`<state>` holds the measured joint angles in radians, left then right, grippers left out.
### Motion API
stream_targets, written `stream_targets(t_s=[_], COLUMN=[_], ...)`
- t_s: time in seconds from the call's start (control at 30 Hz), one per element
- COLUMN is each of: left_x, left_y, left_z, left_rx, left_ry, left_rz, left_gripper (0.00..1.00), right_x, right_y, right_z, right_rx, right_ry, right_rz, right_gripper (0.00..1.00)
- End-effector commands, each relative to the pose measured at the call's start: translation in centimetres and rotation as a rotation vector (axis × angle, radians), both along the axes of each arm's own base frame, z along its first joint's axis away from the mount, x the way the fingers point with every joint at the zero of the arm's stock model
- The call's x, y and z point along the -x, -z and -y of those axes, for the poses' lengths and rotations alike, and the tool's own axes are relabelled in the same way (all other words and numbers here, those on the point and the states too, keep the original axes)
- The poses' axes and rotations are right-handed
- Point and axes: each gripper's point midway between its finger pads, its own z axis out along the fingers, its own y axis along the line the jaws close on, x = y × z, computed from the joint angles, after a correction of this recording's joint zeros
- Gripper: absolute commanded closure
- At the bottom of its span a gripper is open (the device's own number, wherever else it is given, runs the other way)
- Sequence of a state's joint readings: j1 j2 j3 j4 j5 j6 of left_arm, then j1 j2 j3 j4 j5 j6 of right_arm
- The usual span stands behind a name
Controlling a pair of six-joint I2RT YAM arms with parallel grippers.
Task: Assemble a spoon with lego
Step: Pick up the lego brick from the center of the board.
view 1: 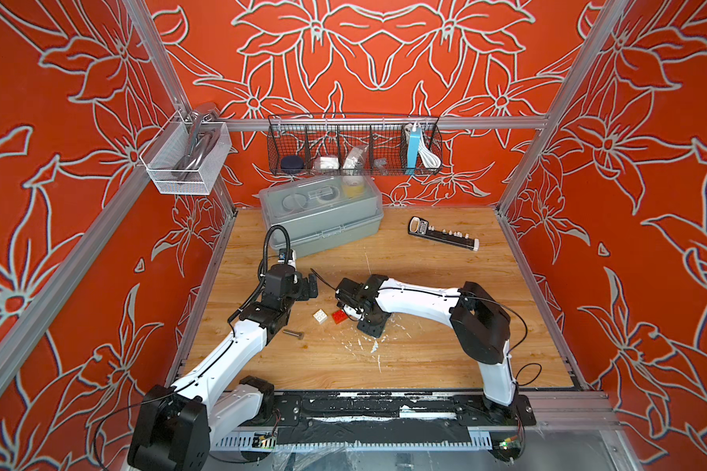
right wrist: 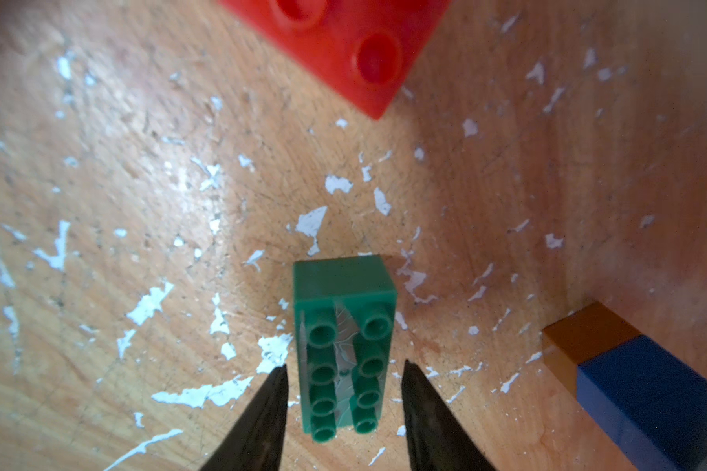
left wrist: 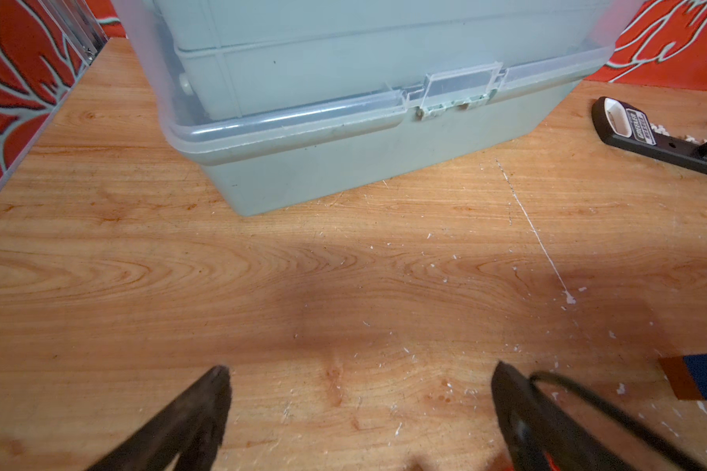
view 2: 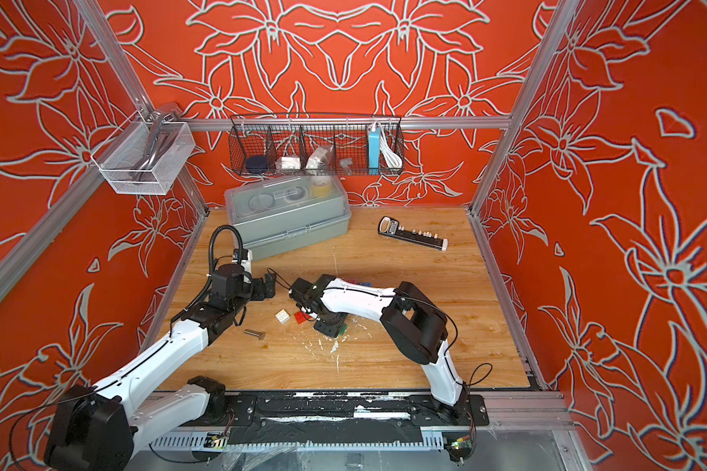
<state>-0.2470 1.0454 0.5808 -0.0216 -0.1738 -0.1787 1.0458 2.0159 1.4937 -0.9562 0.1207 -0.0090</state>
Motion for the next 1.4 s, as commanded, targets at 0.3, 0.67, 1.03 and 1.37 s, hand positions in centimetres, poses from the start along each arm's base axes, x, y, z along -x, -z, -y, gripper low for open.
stream_targets(t_s=[0.3, 0.67, 1.03, 1.37], left_x=[-0.1, -0.1, -0.1, 0.6], left_y=[-0.3, -0.3, 0.5, 1.5], left_z=[-0.2, 0.5, 3.8, 8.9], left_rx=[-0.006, -0.001, 0.037, 0.065], left_ry=[-0.005, 0.037, 0.206, 0.450], left_rz=[0.004, 0.000, -0.055, -0.072], left_gripper=[0.02, 0.02, 0.02, 0.02], right_x=[-0.1, 0.2, -2.5, -5.5], right_y=[1.5, -5.5, -14.7, -16.2], right_z=[-0.4, -1.0, 5.0, 12.9], right_rx=[0.006, -0.138, -0.216, -0.151], right_ry=[-0.007, -0.037, -0.012, -0.124], right_rz=[-0.027, 0.014, 0.158, 0.205], right_gripper=[0.67, 0.87, 0.87, 0.94])
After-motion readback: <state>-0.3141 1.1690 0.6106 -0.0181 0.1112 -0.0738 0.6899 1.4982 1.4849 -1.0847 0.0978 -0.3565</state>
